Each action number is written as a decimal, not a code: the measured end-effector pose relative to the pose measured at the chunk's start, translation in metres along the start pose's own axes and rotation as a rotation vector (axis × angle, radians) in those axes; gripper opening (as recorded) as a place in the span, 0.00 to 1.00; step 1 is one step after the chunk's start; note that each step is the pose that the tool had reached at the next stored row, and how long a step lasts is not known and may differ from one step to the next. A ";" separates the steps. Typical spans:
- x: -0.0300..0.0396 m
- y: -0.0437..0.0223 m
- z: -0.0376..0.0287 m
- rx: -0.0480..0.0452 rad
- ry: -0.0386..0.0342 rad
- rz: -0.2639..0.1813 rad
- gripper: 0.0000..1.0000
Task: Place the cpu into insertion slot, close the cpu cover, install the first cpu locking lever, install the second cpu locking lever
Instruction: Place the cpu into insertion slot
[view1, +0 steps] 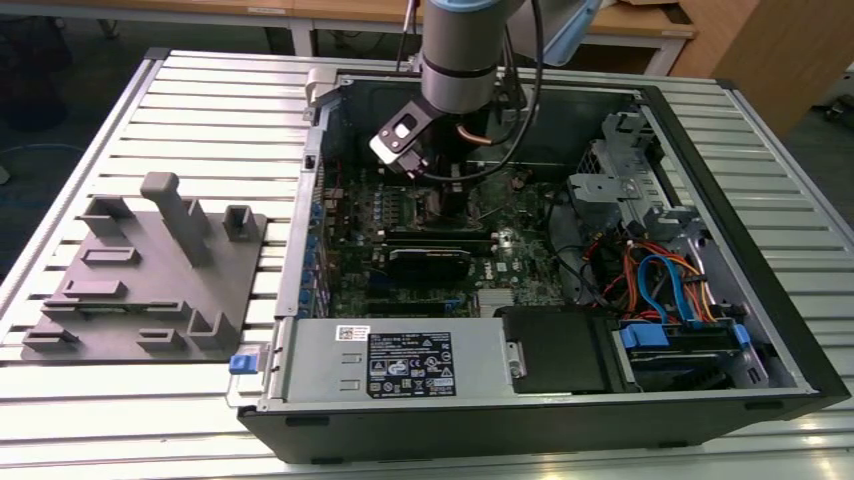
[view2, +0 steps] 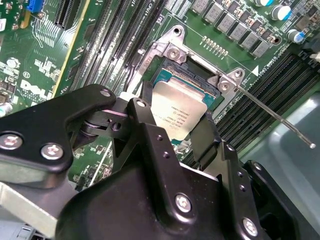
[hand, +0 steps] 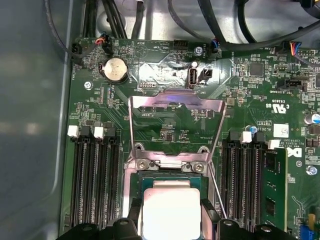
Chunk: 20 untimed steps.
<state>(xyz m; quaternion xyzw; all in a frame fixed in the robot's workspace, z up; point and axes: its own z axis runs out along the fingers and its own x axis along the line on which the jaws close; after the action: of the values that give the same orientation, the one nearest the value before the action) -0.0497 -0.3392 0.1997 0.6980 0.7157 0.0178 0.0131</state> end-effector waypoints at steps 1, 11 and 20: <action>0.0000 -0.0001 0.0005 0.0000 -0.0002 0.002 0.54; 0.0005 -0.0007 0.0066 -0.0001 -0.0004 0.007 0.54; 0.0010 -0.0013 0.0089 0.0000 -0.0006 0.009 0.54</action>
<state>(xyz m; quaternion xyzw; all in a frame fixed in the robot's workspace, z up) -0.0507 -0.3381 0.1908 0.7012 0.7126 0.0176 0.0132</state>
